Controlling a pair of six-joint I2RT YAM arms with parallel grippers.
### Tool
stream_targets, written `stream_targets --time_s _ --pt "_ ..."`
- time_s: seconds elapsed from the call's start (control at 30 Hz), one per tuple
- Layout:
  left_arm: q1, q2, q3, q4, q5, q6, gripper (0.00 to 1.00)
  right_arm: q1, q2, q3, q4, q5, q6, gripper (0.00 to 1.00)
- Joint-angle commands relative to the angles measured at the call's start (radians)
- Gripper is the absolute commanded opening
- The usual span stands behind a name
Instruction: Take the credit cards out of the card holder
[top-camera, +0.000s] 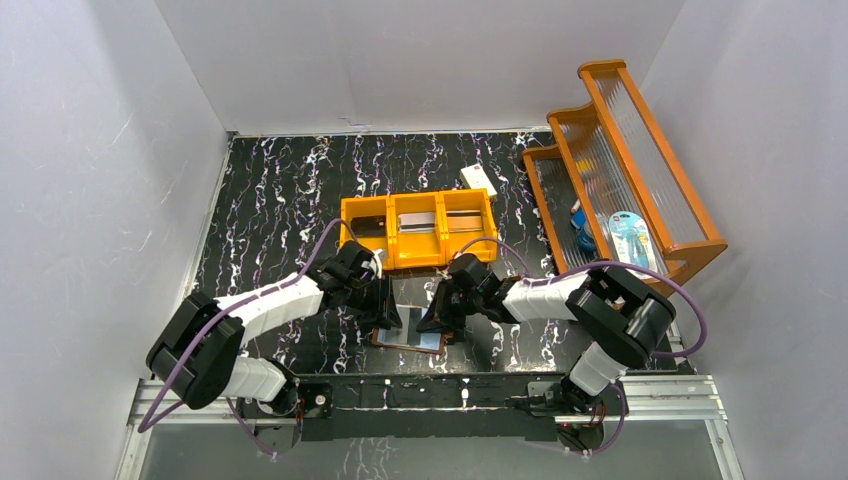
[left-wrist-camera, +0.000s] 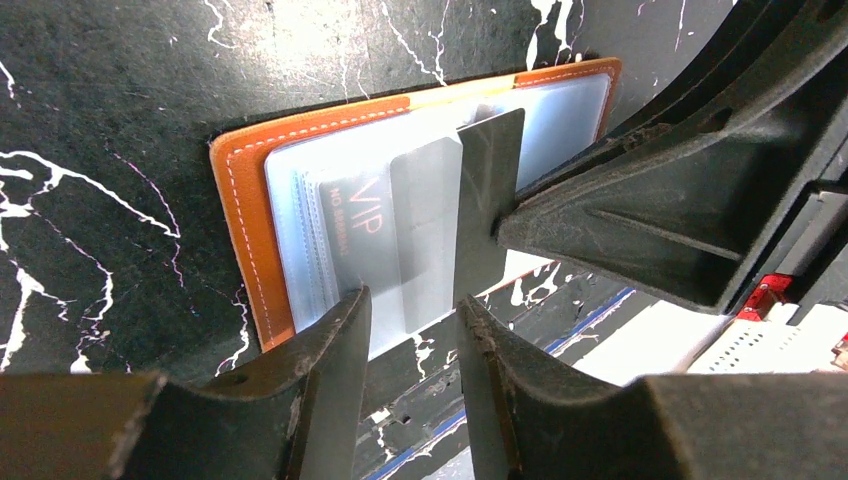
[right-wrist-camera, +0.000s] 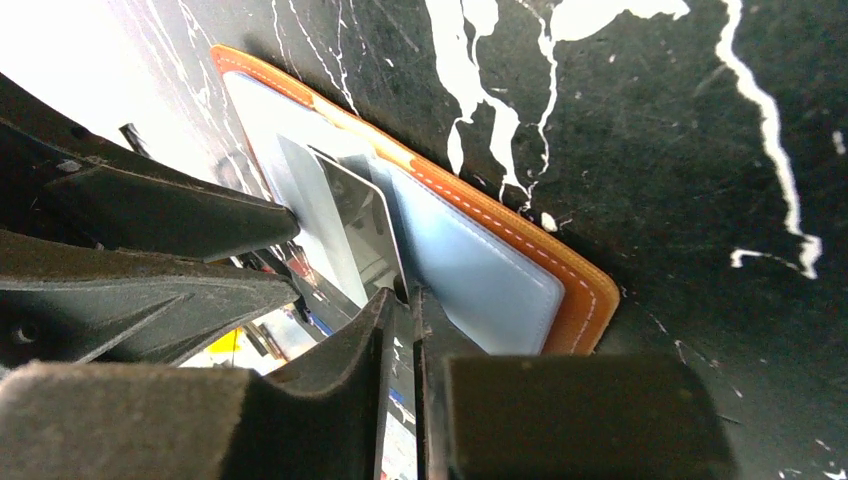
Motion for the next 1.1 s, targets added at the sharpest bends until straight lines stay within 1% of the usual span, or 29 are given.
stream_targets --time_s 0.0,0.1,0.2,0.4,0.53,0.63,0.87,0.93,1.03,1.07 --pt "-0.004 0.007 -0.019 -0.045 0.009 0.019 0.36 -0.005 0.003 -0.001 -0.019 0.022 0.003 0.26" --pt "-0.005 0.000 -0.031 -0.045 0.005 0.009 0.35 -0.006 0.021 -0.001 0.003 0.026 0.015 0.33" --pt "-0.006 -0.002 -0.036 -0.045 0.003 0.005 0.34 -0.007 0.040 -0.015 0.054 0.028 0.020 0.36" --pt "-0.008 0.010 -0.035 -0.045 0.001 0.004 0.34 -0.007 0.061 -0.067 0.196 0.029 0.018 0.35" --pt "-0.009 0.015 -0.034 -0.043 -0.003 0.003 0.33 -0.006 0.050 -0.112 0.280 0.039 0.026 0.31" --pt "-0.010 0.042 -0.031 -0.041 -0.005 0.004 0.29 -0.007 0.046 -0.124 0.323 0.038 0.024 0.27" --pt "-0.014 0.071 -0.032 -0.047 -0.020 0.002 0.20 -0.008 0.057 -0.147 0.403 0.046 0.036 0.36" --pt "-0.015 0.075 -0.033 -0.051 -0.026 0.000 0.18 -0.008 0.062 -0.147 0.408 0.050 0.032 0.36" --pt "-0.015 0.084 -0.041 -0.046 -0.036 -0.006 0.18 -0.008 0.082 -0.147 0.440 0.028 0.020 0.34" --pt "-0.015 0.086 -0.041 -0.047 -0.032 -0.002 0.18 -0.009 0.090 -0.147 0.458 0.018 0.017 0.30"
